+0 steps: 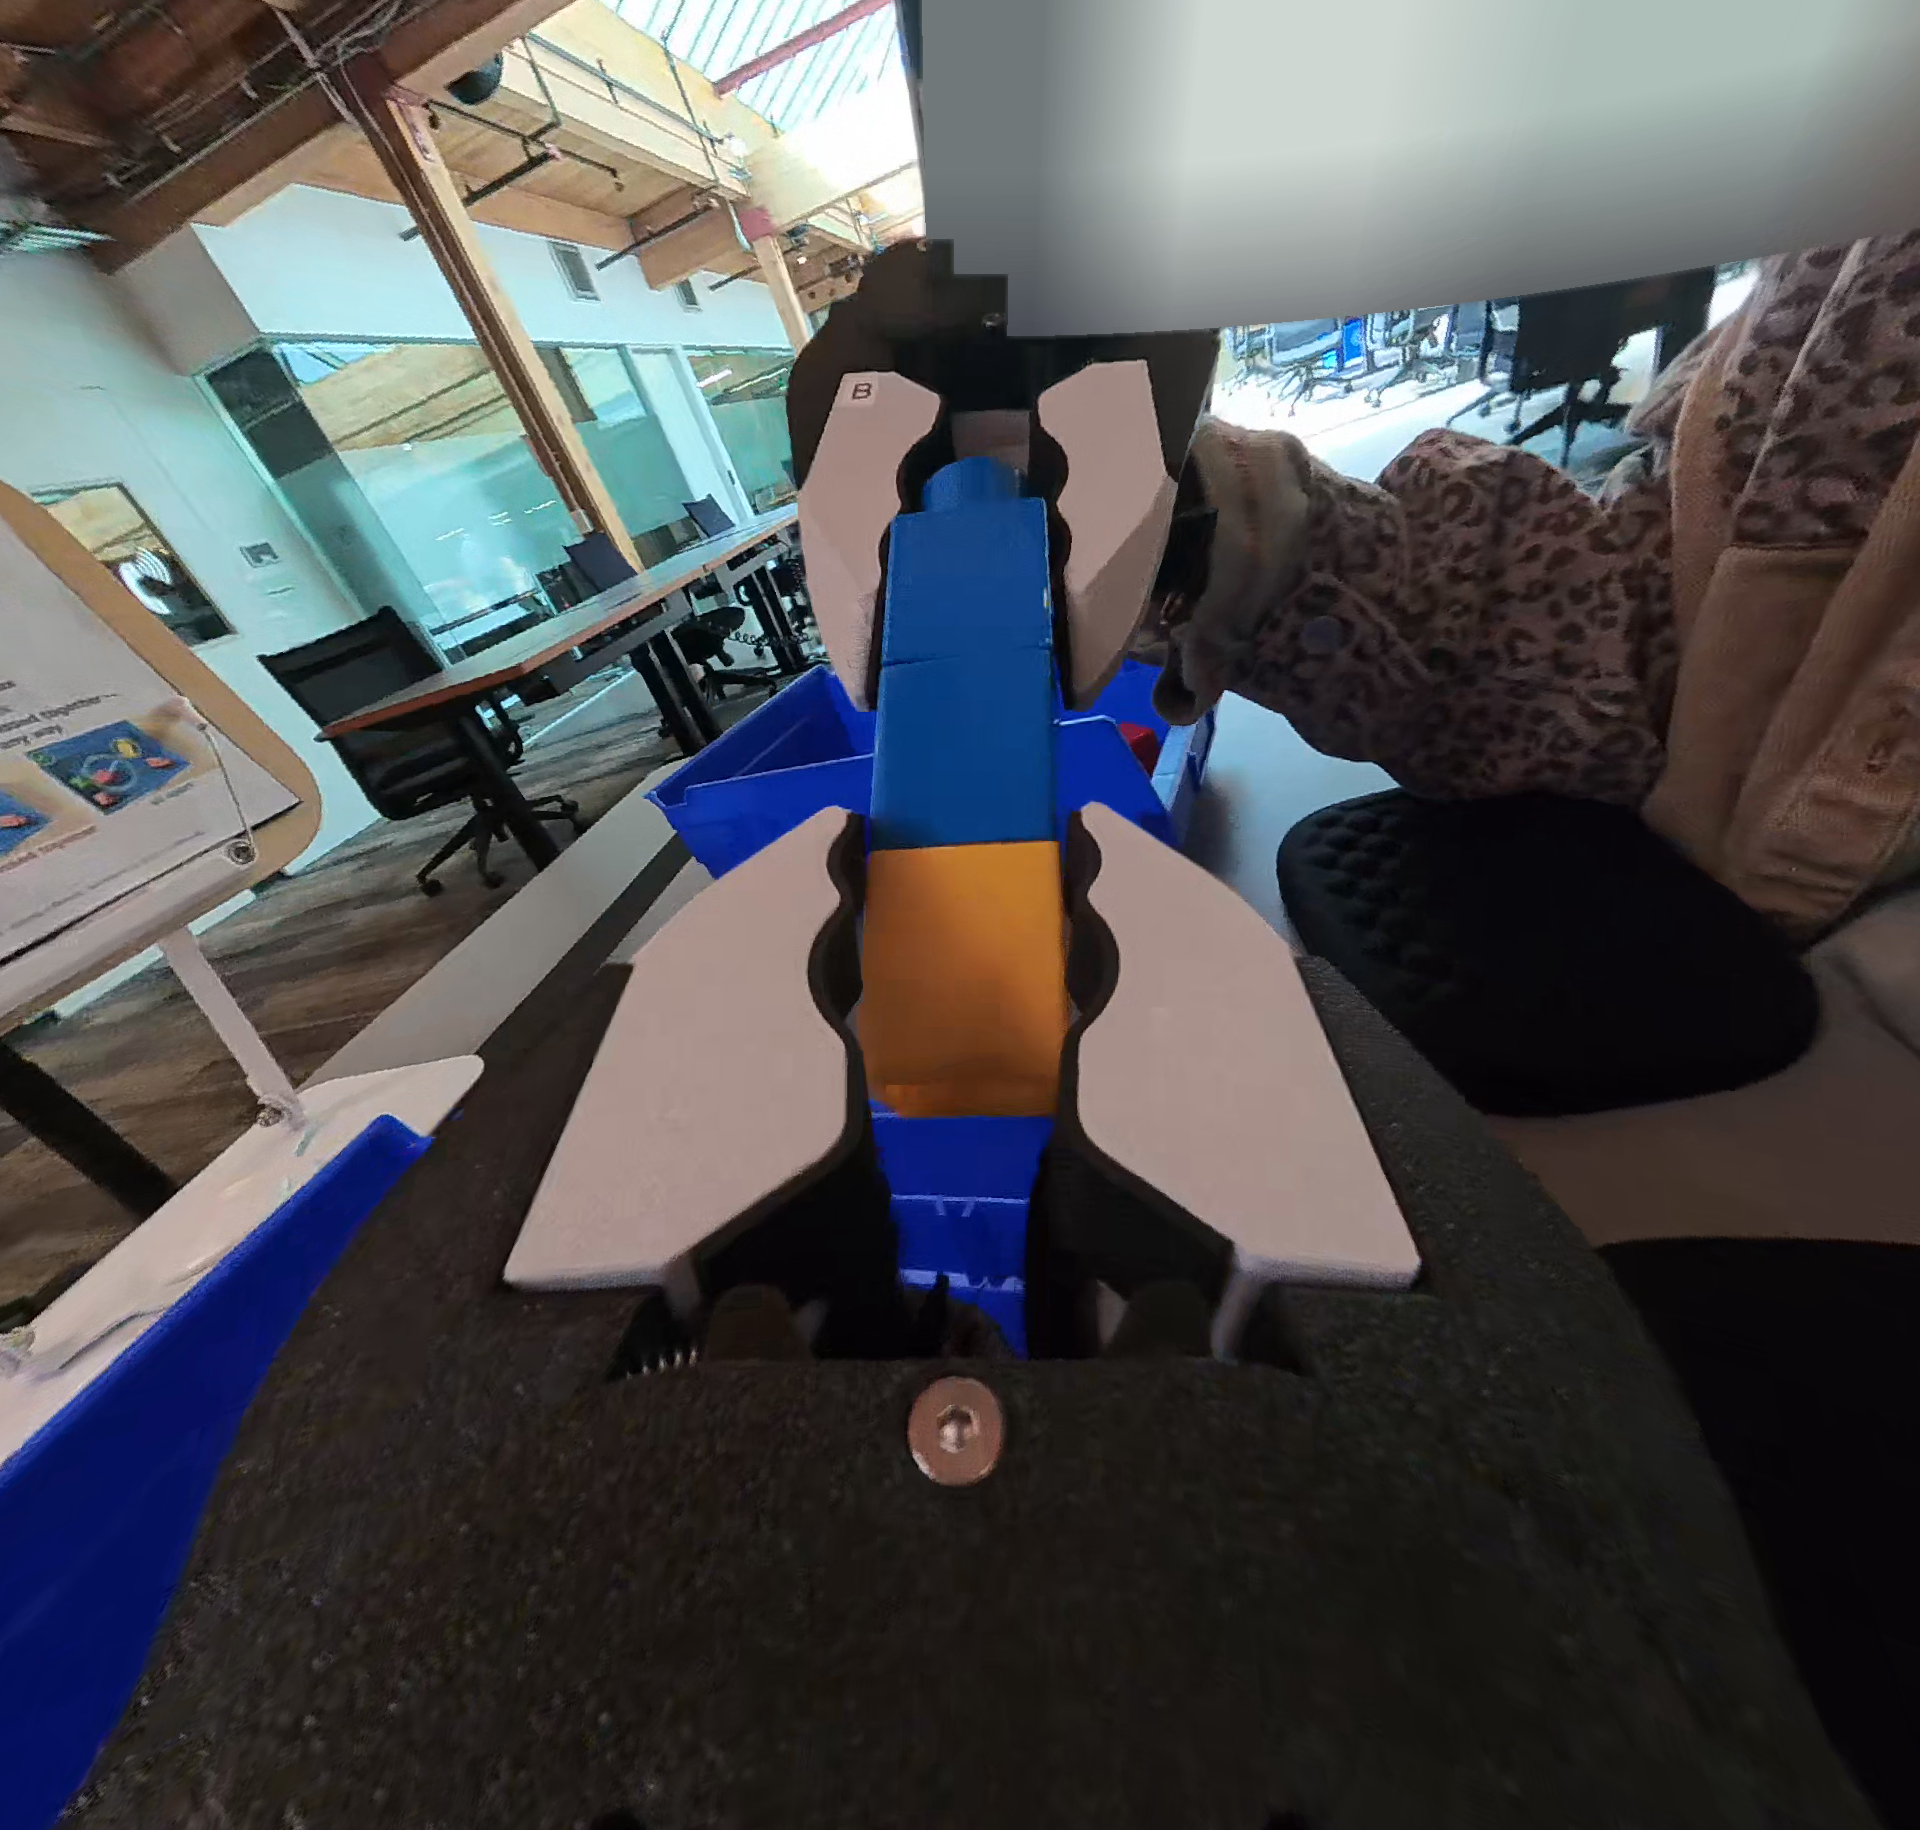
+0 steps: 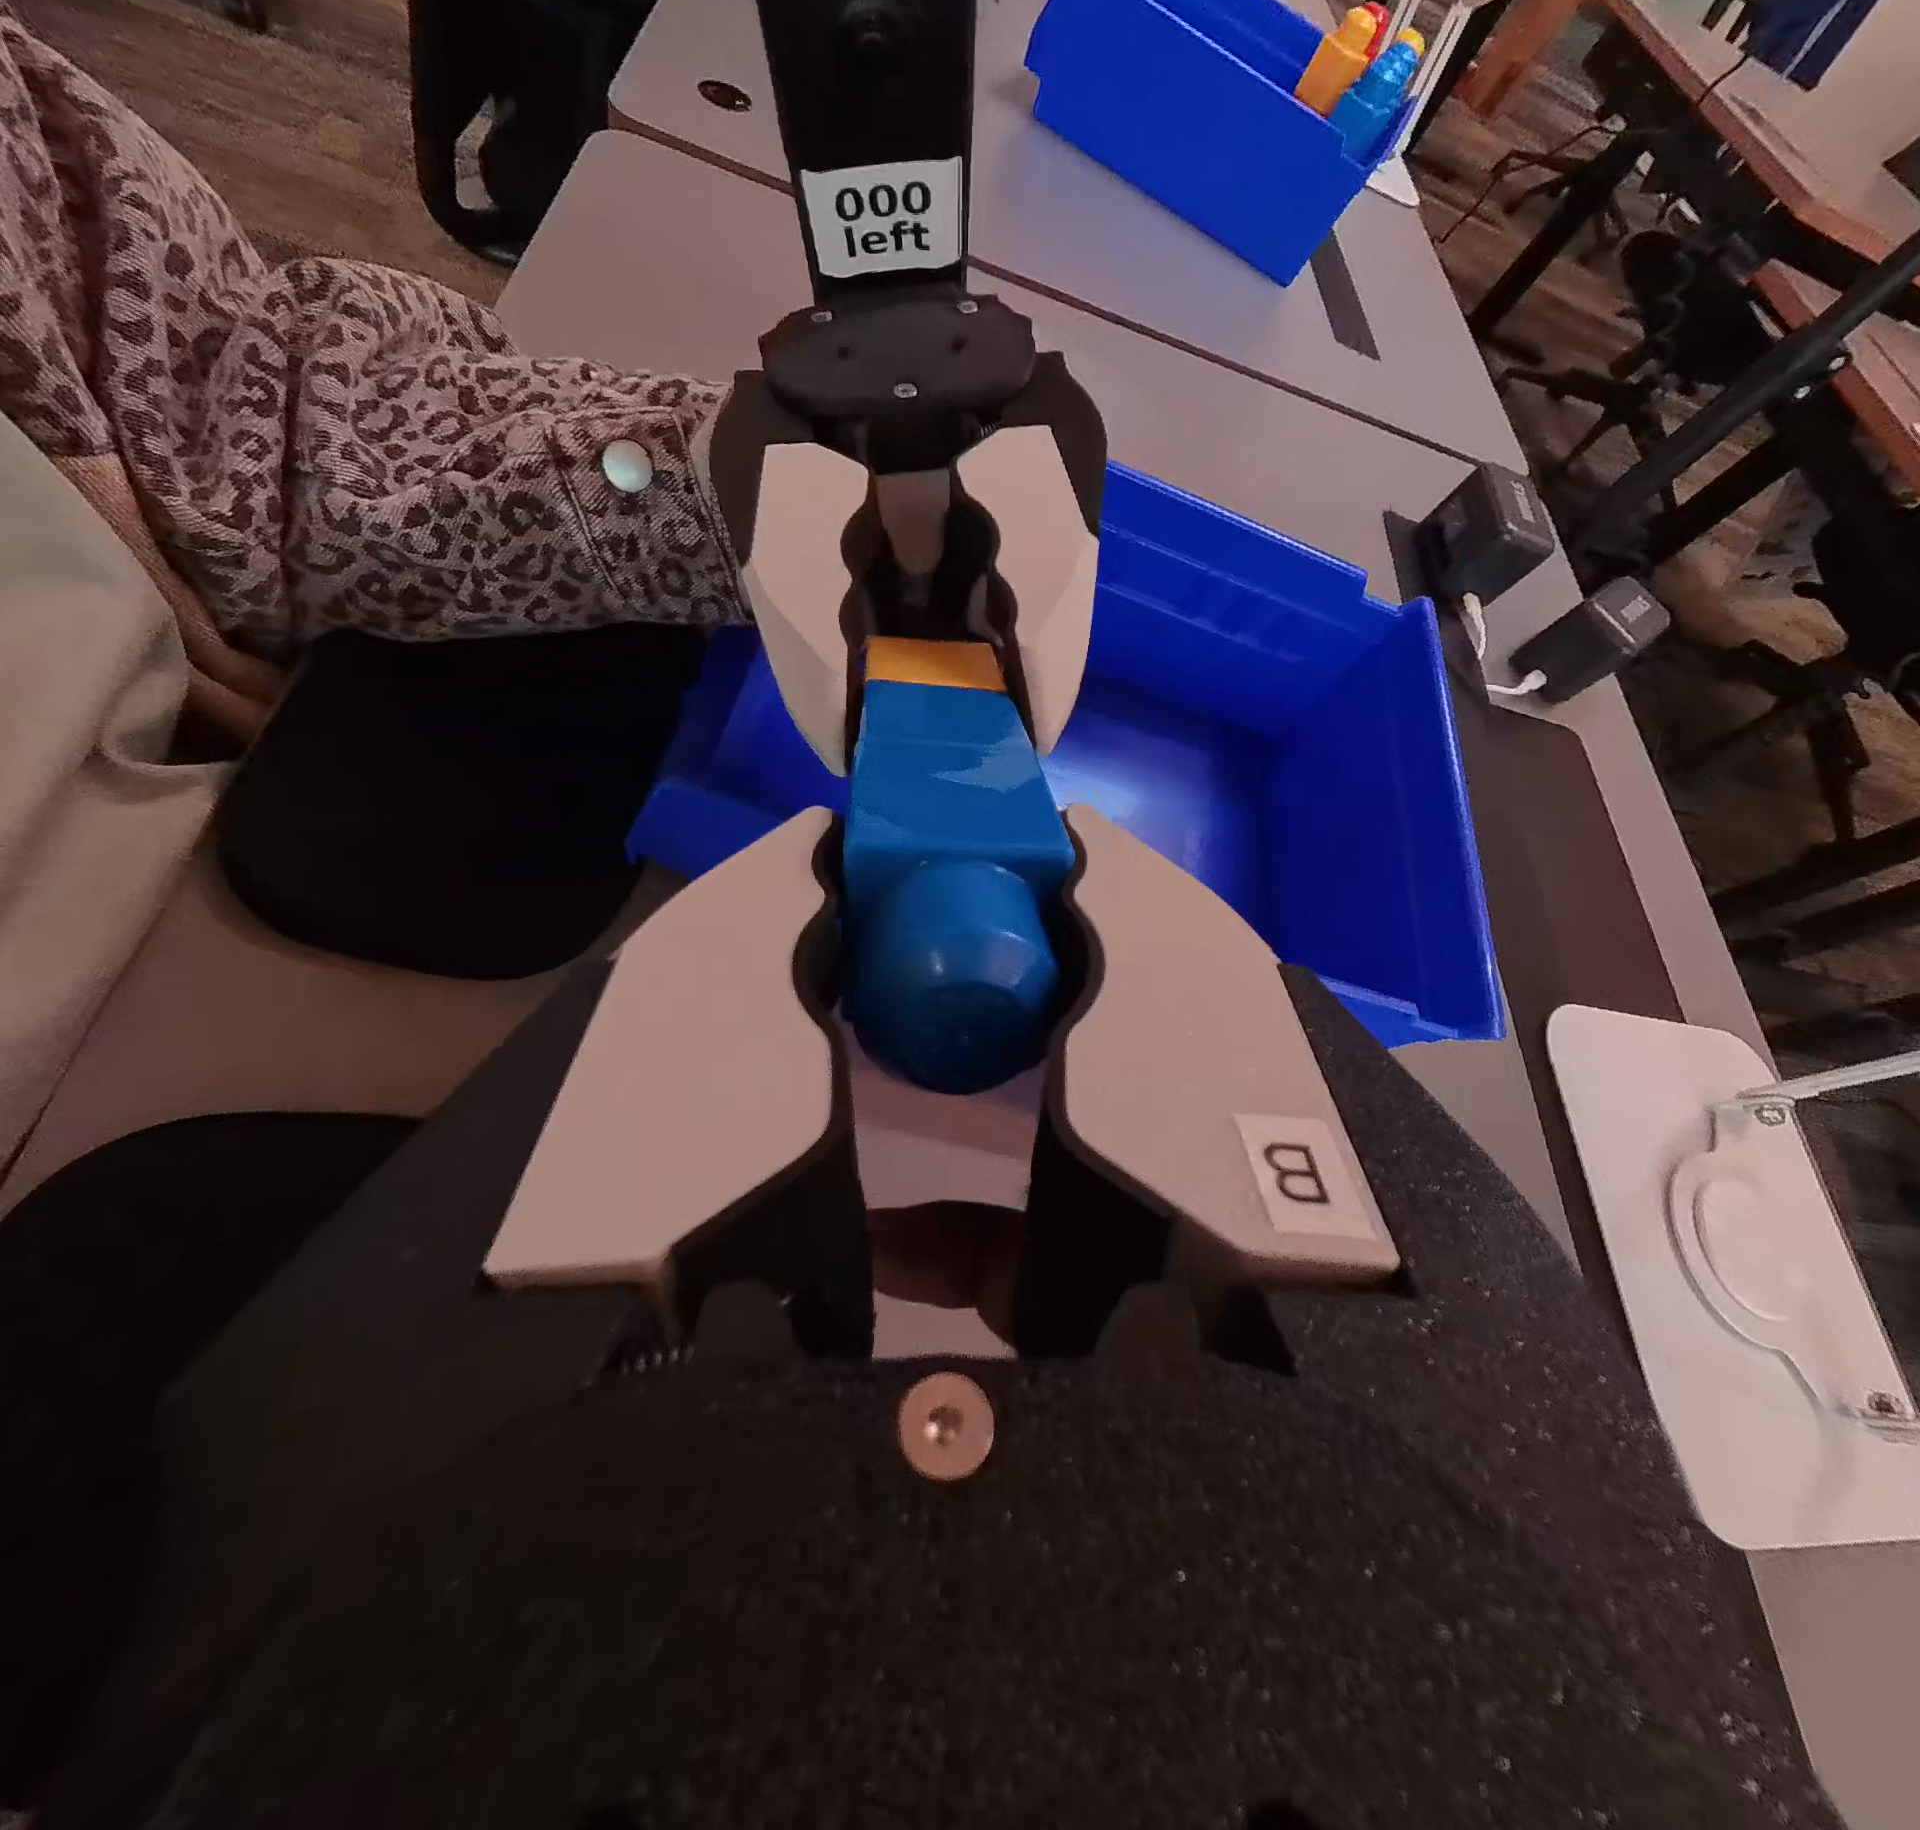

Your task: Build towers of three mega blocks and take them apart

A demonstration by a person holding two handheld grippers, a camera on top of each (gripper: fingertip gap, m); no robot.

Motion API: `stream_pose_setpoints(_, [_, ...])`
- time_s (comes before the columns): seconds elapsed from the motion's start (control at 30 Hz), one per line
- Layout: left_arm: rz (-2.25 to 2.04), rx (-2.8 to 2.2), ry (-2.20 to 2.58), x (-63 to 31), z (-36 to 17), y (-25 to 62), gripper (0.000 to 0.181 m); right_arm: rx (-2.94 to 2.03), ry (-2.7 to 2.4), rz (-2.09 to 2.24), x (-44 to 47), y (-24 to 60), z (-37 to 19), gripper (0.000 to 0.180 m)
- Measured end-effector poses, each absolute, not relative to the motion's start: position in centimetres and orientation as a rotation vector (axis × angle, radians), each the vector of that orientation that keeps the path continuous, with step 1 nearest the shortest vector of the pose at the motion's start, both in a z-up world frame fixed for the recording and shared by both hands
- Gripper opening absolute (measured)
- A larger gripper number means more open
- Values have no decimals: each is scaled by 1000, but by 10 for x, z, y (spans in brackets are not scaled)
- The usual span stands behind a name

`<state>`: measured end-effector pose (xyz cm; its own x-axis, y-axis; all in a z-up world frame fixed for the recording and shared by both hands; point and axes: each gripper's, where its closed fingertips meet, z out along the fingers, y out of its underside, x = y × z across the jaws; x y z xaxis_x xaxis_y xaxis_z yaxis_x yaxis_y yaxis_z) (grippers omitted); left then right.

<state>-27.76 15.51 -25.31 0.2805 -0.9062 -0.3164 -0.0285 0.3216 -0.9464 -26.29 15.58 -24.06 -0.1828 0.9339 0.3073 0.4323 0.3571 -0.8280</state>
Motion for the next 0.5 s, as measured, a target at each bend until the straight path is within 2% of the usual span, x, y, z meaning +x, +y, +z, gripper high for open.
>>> stream_pose_setpoints(0.1, [-857, -1103, 1146, -271, -256, 150, 43, -1181, -1798, 766, -266, 150, -242, 36])
stream_pose_setpoints(0.5, [-747, -1186, 1235, -265, -273, 156, 36, -1256, -1858, 619, -245, 153, -246, 36])
